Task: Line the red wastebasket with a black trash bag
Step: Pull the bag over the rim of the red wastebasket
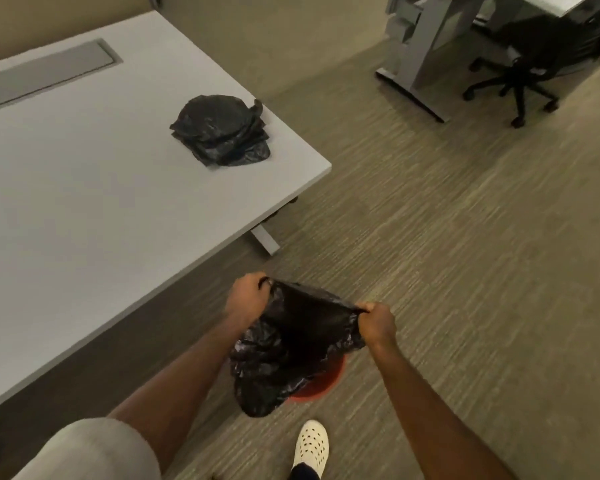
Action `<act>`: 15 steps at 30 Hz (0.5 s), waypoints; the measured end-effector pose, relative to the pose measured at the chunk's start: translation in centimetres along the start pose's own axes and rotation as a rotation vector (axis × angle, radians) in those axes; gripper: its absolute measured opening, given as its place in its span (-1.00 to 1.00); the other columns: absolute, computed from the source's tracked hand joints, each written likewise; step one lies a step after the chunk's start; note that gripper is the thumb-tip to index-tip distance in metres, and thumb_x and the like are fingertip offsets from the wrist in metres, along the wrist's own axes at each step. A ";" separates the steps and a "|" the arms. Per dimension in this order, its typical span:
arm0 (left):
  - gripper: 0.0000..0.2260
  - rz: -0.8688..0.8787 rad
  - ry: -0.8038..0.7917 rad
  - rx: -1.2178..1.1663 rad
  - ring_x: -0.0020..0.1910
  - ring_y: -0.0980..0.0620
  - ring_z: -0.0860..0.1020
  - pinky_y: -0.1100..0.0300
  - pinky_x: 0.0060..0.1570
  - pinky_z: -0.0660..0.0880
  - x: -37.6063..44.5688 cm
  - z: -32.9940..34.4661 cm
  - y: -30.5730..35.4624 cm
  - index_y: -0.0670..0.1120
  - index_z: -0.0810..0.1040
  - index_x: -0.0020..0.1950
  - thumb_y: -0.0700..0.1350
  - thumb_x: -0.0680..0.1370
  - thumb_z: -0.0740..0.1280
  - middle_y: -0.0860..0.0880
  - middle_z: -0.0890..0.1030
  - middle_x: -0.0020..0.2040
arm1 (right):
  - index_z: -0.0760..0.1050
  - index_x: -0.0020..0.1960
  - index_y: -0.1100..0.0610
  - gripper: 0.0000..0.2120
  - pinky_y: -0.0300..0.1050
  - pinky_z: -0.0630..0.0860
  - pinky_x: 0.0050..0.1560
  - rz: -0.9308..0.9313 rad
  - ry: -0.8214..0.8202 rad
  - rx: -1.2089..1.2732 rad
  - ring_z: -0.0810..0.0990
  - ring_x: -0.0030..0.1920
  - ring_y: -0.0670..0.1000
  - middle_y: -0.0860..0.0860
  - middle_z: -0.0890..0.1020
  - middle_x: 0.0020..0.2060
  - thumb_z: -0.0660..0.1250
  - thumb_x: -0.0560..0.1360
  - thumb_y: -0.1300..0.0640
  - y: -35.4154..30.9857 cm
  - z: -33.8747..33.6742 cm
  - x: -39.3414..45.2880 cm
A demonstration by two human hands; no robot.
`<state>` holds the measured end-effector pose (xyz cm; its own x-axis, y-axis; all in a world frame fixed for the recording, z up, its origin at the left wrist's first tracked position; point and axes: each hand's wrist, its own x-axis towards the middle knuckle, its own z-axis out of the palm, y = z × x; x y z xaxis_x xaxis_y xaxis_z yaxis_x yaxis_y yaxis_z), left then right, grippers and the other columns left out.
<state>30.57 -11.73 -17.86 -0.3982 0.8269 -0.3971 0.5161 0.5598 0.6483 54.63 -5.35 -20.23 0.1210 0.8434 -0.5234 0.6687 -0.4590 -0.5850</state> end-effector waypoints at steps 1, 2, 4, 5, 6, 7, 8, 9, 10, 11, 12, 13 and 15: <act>-0.80 -0.003 -0.011 0.017 -0.09 -0.08 0.61 0.05 -0.04 0.52 0.7 0.8 -0.8 -0.15 0.65 -0.01 -0.17 0.62 0.22 -0.09 0.67 -0.08 | 0.66 0.14 0.21 -0.65 -0.20 0.40 -0.07 -0.005 -0.010 -0.043 0.66 0.06 0.18 0.21 0.72 0.02 0.22 0.46 0.38 0.6 0.4 1.0; -0.80 -0.008 -0.027 0.029 -0.10 -0.07 0.60 0.07 -0.08 0.50 1.5 1.6 -1.7 -0.14 0.65 -0.01 -0.17 0.62 0.23 -0.08 0.66 -0.11 | 0.66 0.15 0.20 -0.64 -0.19 0.42 -0.06 -0.018 -0.016 -0.078 0.66 0.06 0.18 0.21 0.72 0.03 0.21 0.46 0.37 1.2 0.9 2.0; -0.81 -0.003 -0.052 0.029 -0.16 -0.04 0.56 0.12 -0.15 0.42 3.0 3.3 -3.4 -0.10 0.62 -0.08 -0.15 0.63 0.23 -0.04 0.61 -0.17 | 0.66 0.16 0.19 -0.62 -0.16 0.45 -0.03 -0.044 -0.022 -0.123 0.66 0.07 0.18 0.20 0.72 0.02 0.21 0.45 0.37 2.4 2.1 3.6; -0.81 0.009 -0.057 0.022 -0.19 -0.03 0.54 0.14 -0.17 0.38 3.8 4.2 -4.3 -0.07 0.59 -0.13 -0.14 0.63 0.24 -0.03 0.58 -0.20 | 0.66 0.14 0.19 -0.63 -0.16 0.45 -0.04 -0.053 -0.025 -0.149 0.67 0.06 0.18 0.18 0.73 0.00 0.21 0.45 0.37 3.2 3.0 4.5; -0.80 0.024 -0.062 0.019 -0.20 -0.02 0.52 0.14 -0.20 0.34 4.7 5.1 -5.2 -0.06 0.56 -0.17 -0.14 0.63 0.25 -0.03 0.56 -0.22 | 0.67 0.11 0.18 -0.65 -0.17 0.44 -0.07 -0.067 -0.023 -0.172 0.68 0.03 0.17 0.17 0.73 -0.04 0.22 0.45 0.36 4.0 3.9 5.3; -0.80 0.046 -0.069 0.016 -0.21 -0.02 0.50 0.15 -0.22 0.31 5.6 6.2 -6.4 -0.06 0.54 -0.20 -0.14 0.62 0.26 -0.03 0.55 -0.24 | 0.68 0.07 0.17 -0.68 -0.18 0.44 -0.11 -0.076 -0.017 -0.181 0.68 -0.02 0.16 0.15 0.73 -0.09 0.23 0.45 0.35 5.0 4.8 6.1; -0.80 0.063 -0.084 0.005 -0.21 -0.02 0.50 0.15 -0.23 0.29 6.5 7.3 -7.6 -0.09 0.56 -0.20 -0.14 0.62 0.28 -0.04 0.55 -0.24 | 0.68 0.03 0.16 -0.71 -0.18 0.43 -0.14 -0.086 -0.009 -0.178 0.68 -0.07 0.15 0.13 0.73 -0.15 0.25 0.45 0.34 6.1 5.7 7.0; -0.81 0.084 -0.104 -0.024 -0.22 -0.01 0.50 0.14 -0.23 0.30 7.3 8.4 -8.8 -0.14 0.59 -0.17 -0.13 0.61 0.30 -0.05 0.56 -0.24 | 0.68 0.01 0.16 -0.74 -0.19 0.41 -0.18 -0.101 -0.005 -0.162 0.66 -0.13 0.12 0.11 0.70 -0.20 0.26 0.45 0.34 7.3 6.6 8.0; -0.81 0.103 -0.126 -0.059 -0.23 0.00 0.51 0.13 -0.22 0.32 8.1 9.5 -10.2 -0.18 0.61 -0.14 -0.11 0.60 0.33 -0.06 0.57 -0.25 | 0.68 0.00 0.17 -0.76 -0.20 0.40 -0.22 -0.117 -0.006 -0.137 0.64 -0.19 0.09 0.07 0.67 -0.25 0.28 0.46 0.34 8.5 7.5 8.9; -0.81 0.127 -0.145 -0.098 -0.25 0.02 0.51 0.11 -0.21 0.35 8.8 10.5 -11.5 -0.20 0.62 -0.13 -0.09 0.58 0.36 -0.08 0.58 -0.27 | 0.67 -0.01 0.17 -0.78 -0.21 0.42 -0.29 -0.127 -0.009 -0.092 0.63 -0.23 0.06 0.04 0.66 -0.26 0.29 0.47 0.34 9.6 8.3 10.0; -0.79 0.135 -0.168 -0.134 -0.26 0.04 0.51 0.11 -0.21 0.37 9.5 11.6 -12.9 -0.22 0.62 -0.13 -0.07 0.56 0.39 -0.12 0.59 -0.27 | 0.66 -0.03 0.16 -0.80 -0.23 0.46 -0.36 -0.125 -0.019 -0.031 0.64 -0.27 0.05 0.05 0.66 -0.27 0.30 0.48 0.35 10.8 9.1 11.1; -0.78 0.141 -0.195 -0.167 -0.26 0.07 0.51 0.13 -0.20 0.39 10.2 12.7 -14.3 -0.23 0.63 -0.11 -0.06 0.56 0.40 -0.15 0.61 -0.26 | 0.64 -0.08 0.15 -0.81 -0.24 0.50 -0.44 -0.112 -0.035 0.047 0.65 -0.32 0.06 0.09 0.67 -0.27 0.31 0.49 0.37 12.1 9.9 12.2; -0.81 0.126 -0.223 -0.186 -0.29 0.14 0.52 0.18 -0.19 0.42 12.0 15.2 -17.1 -0.17 0.67 -0.12 -0.06 0.56 0.39 -0.10 0.64 -0.26 | 0.62 -0.12 0.15 -0.81 -0.22 0.52 -0.54 -0.047 -0.054 0.169 0.67 -0.43 0.03 0.13 0.68 -0.27 0.31 0.51 0.38 14.5 11.5 14.6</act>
<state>28.47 -10.62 -43.56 -0.1537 0.8917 -0.4257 0.3953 0.4503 0.8006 57.65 -2.89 -43.47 0.0493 0.8510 -0.5229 0.5393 -0.4634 -0.7032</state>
